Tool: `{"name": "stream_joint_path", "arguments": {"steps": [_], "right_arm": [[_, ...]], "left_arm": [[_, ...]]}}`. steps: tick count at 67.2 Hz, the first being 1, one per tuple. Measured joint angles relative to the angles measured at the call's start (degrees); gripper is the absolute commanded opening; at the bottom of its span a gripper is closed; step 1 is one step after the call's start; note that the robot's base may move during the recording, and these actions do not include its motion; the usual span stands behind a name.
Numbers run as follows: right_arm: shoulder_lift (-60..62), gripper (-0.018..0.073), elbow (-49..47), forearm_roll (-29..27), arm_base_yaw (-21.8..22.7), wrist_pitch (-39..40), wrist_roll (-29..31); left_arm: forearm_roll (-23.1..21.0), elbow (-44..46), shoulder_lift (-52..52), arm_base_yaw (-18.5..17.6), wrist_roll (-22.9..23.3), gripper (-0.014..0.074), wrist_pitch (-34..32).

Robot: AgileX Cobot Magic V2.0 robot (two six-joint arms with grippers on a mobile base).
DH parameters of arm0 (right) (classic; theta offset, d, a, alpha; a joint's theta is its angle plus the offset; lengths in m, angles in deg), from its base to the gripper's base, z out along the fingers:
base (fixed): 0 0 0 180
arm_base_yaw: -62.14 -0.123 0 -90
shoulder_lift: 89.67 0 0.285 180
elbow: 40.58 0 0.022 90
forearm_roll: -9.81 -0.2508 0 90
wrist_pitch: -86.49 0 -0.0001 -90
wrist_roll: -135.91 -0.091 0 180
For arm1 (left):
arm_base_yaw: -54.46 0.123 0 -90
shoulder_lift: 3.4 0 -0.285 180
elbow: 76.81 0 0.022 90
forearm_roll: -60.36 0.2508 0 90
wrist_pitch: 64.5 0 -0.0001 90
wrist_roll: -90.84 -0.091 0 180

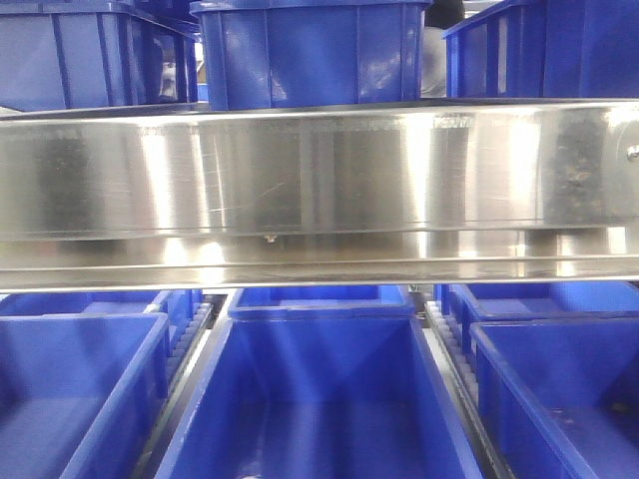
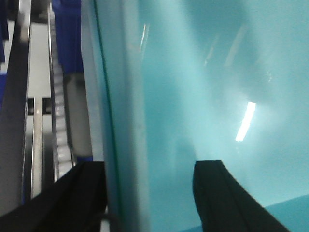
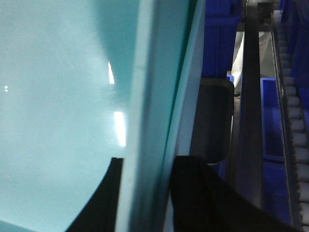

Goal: Move two blue bins to right shelf middle

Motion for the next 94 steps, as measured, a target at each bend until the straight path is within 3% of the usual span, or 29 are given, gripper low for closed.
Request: {"name": "stream_joint_path", "arguments": {"steps": [94], "right_arm": [[-0.09, -0.0158, -0.13, 0.43, 0.0, -1.46, -0.08]], "left_arm": [[-0.11, 0.0, 0.18, 0.0, -0.21, -0.0111, -3.38]]}}
